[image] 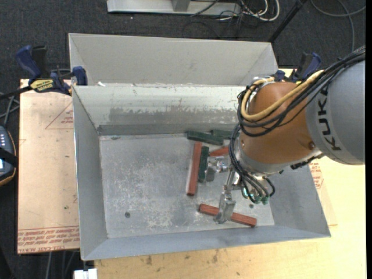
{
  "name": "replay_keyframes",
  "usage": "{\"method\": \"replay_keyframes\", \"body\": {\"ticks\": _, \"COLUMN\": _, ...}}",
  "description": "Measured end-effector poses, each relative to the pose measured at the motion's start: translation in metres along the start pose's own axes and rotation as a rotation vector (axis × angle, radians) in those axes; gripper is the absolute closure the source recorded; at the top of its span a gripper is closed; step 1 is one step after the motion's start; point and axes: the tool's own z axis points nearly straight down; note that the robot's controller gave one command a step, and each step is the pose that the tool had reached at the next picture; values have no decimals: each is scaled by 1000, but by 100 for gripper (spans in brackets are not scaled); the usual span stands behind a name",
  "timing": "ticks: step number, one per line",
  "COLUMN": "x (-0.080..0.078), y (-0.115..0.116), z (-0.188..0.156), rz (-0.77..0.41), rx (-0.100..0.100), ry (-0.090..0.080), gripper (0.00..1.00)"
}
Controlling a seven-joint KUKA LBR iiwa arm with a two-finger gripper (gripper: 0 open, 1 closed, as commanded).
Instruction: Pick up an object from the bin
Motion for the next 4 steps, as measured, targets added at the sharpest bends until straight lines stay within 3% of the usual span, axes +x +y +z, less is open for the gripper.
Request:
{"method": "replay_keyframes", "body": {"ticks": 2, "x": -2, "y": 0, "z": -3, "rz": 2, "rx": 0, "ry": -7, "gripper": 0}}
{"method": "replay_keyframes", "body": {"ticks": 3, "x": -15, "y": 18, "z": 34, "rz": -27, "rx": 2, "ry": 4, "gripper": 0}}
{"method": "replay_keyframes", "body": {"ticks": 4, "x": -10, "y": -35, "z": 120, "rz": -300, "rx": 1, "ry": -5, "gripper": 100}}
